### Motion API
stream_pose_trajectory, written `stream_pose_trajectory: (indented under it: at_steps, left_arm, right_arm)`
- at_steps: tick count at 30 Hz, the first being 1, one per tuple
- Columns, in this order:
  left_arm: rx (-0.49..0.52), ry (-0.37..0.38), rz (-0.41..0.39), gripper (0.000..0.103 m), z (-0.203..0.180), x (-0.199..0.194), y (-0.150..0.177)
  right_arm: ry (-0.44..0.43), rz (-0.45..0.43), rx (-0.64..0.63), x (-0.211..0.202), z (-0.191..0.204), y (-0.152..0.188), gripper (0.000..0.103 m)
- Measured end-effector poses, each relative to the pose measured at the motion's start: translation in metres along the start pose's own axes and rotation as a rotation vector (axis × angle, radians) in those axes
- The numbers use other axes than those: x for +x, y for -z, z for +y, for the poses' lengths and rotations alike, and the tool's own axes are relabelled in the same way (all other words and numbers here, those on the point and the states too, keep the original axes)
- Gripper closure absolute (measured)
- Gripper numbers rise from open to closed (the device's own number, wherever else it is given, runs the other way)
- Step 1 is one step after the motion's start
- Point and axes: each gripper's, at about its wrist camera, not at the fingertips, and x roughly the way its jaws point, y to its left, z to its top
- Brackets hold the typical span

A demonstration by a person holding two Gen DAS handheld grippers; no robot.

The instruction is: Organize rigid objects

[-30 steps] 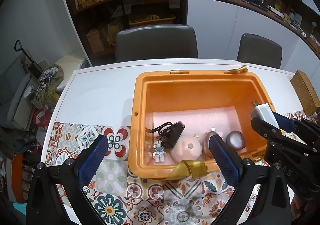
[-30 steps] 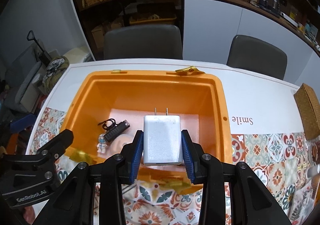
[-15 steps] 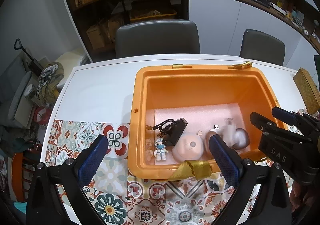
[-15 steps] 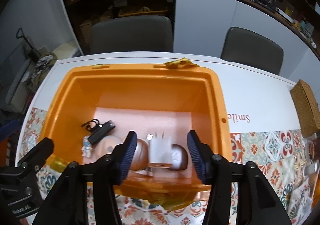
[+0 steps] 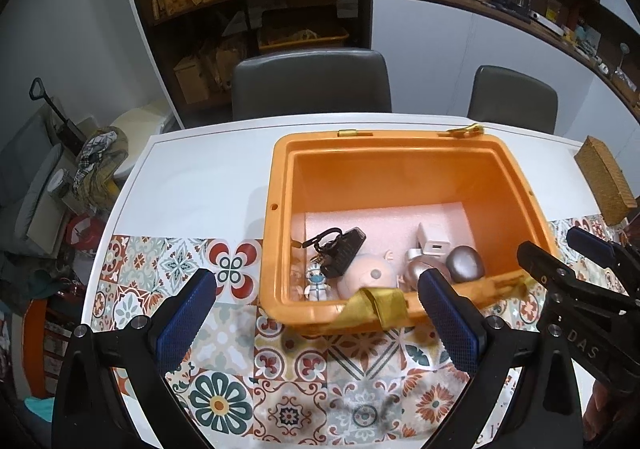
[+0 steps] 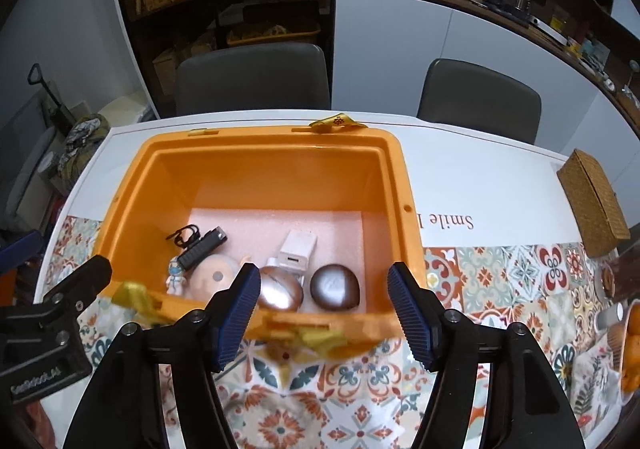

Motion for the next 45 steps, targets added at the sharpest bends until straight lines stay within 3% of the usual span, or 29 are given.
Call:
stream_pose_trajectory:
  at_steps: [10, 19, 36, 45]
  left_arm:
    - [0.013, 0.011, -0.056, 0.0, -0.002, -0.038, 0.019]
    - [0.021, 0.023, -0.085, 0.0, -0.003, -0.064, 0.045]
    - [0.029, 0.008, -0.088, 0.0, -0.01, -0.091, 0.089]
    - [0.095, -0.019, -0.127, 0.0, -0.025, -0.109, 0.104]
  right_arm:
    - [0.025, -0.074, 0.003, -0.049, -0.001, 0.025, 0.021]
    - [0.032, -0.103, 0.0, -0.078, -0.003, 0.049, 0.016]
    - [0.016, -0.094, 0.04, -0.11, -0.015, 0.103, 0.015]
    - [0.029, -0.079, 0.05, -0.121, -0.024, 0.124, 0.015]
